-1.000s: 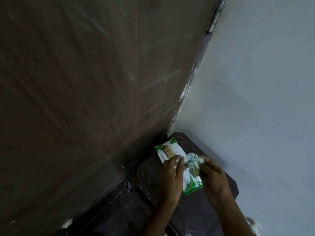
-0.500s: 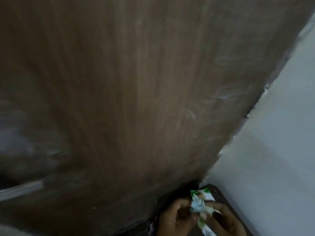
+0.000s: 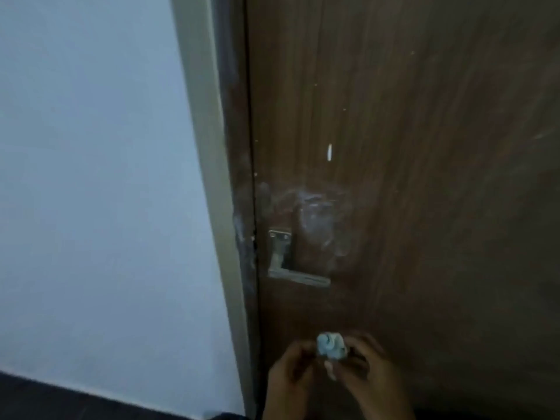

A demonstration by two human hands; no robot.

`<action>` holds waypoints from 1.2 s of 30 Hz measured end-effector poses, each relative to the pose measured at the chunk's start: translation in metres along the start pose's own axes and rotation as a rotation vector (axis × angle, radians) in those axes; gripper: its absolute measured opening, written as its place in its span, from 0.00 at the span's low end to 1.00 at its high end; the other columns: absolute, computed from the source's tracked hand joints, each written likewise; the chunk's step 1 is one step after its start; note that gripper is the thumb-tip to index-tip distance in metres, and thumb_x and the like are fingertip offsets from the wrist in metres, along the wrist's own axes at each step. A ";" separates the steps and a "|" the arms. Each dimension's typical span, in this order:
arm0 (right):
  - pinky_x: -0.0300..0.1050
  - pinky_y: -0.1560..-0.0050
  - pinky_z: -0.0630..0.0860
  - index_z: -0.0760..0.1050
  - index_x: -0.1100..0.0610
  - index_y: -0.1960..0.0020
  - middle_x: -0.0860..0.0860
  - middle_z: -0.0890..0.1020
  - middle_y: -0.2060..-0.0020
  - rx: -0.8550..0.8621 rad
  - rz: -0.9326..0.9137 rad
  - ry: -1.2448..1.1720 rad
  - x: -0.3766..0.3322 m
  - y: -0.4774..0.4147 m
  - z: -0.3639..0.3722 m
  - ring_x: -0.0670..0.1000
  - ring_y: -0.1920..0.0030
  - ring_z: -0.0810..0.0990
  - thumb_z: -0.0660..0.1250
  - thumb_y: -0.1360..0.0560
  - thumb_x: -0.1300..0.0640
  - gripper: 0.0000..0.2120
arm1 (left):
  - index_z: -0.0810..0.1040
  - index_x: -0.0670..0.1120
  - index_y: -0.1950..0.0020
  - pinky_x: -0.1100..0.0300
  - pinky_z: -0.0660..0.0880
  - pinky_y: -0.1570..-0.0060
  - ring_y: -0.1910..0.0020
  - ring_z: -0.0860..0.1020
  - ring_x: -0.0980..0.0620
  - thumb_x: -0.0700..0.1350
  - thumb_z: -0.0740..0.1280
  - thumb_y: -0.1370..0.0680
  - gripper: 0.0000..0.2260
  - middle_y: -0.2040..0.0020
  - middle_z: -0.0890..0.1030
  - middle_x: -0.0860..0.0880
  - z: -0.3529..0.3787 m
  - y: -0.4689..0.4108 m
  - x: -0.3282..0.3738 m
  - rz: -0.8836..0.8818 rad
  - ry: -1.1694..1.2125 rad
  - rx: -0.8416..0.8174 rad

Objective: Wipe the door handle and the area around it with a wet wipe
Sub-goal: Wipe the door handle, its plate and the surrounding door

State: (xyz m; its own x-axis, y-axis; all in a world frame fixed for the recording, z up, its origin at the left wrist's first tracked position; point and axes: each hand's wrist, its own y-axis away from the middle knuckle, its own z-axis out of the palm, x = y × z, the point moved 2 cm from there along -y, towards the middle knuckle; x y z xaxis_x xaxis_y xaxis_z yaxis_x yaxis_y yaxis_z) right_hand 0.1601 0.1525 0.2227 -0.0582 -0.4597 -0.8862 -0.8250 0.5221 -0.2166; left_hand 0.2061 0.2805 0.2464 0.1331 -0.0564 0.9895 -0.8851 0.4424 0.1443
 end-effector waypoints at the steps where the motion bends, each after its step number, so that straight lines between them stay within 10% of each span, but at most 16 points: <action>1: 0.29 0.54 0.74 0.81 0.42 0.58 0.40 0.80 0.54 0.026 -0.024 0.034 -0.011 -0.003 0.004 0.40 0.55 0.80 0.76 0.39 0.53 0.12 | 0.82 0.49 0.56 0.68 0.75 0.53 0.56 0.81 0.59 0.37 0.69 0.26 0.08 0.57 0.84 0.53 -0.013 -0.003 0.000 0.011 -0.017 -0.034; 4: 0.27 0.59 0.72 0.81 0.53 0.59 0.41 0.77 0.60 0.111 -0.166 0.176 -0.041 -0.014 0.025 0.41 0.62 0.78 0.74 0.33 0.64 0.07 | 0.81 0.52 0.52 0.60 0.76 0.47 0.50 0.80 0.57 0.47 0.67 0.24 0.04 0.53 0.83 0.53 -0.049 -0.016 0.005 0.078 -0.034 0.025; 10: 0.41 0.50 0.74 0.81 0.59 0.52 0.53 0.82 0.55 0.395 -0.479 0.478 -0.072 -0.035 0.054 0.48 0.50 0.74 0.62 0.28 0.59 0.10 | 0.64 0.58 0.35 0.78 0.69 0.51 0.49 0.70 0.75 0.39 0.59 0.20 0.18 0.44 0.70 0.67 -0.070 -0.047 0.034 0.229 -0.147 0.076; 15: 0.45 0.50 0.80 0.79 0.63 0.45 0.58 0.81 0.48 0.215 -0.705 0.706 -0.073 -0.065 0.070 0.56 0.47 0.78 0.75 0.37 0.68 0.20 | 0.61 0.51 0.27 0.57 0.65 0.33 0.33 0.67 0.53 0.42 0.57 0.19 0.20 0.31 0.69 0.51 -0.067 -0.072 0.038 0.200 -0.237 0.048; 24: 0.45 0.50 0.80 0.75 0.67 0.40 0.58 0.81 0.46 0.061 -1.074 0.921 -0.073 -0.084 0.071 0.55 0.43 0.72 0.58 0.27 0.68 0.17 | 0.69 0.47 0.32 0.76 0.68 0.56 0.50 0.71 0.60 0.39 0.56 0.19 0.16 0.41 0.76 0.48 -0.058 -0.074 0.029 0.181 -0.177 0.105; 33: 0.51 0.34 0.66 0.72 0.69 0.38 0.60 0.81 0.46 -0.008 -1.367 1.187 -0.048 -0.092 0.007 0.59 0.42 0.75 0.61 0.24 0.67 0.15 | 0.63 0.51 0.29 0.82 0.66 0.57 0.55 0.70 0.71 0.39 0.58 0.20 0.20 0.46 0.72 0.58 -0.061 -0.075 0.026 0.231 -0.174 0.046; 36: 0.48 0.43 0.75 0.75 0.70 0.43 0.58 0.82 0.51 -0.034 -1.383 1.158 -0.058 -0.091 0.029 0.57 0.44 0.77 0.60 0.25 0.67 0.13 | 0.62 0.52 0.28 0.81 0.67 0.55 0.58 0.71 0.74 0.37 0.58 0.20 0.21 0.46 0.72 0.58 -0.061 -0.076 0.024 0.226 -0.162 0.049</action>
State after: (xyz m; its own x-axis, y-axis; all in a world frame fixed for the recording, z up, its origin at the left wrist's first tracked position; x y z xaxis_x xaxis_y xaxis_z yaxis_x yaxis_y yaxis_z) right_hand 0.2546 0.1528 0.2822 0.3000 -0.7270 0.6176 -0.6211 -0.6403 -0.4519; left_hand 0.3035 0.3003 0.2591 -0.1394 -0.1055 0.9846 -0.9055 0.4160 -0.0837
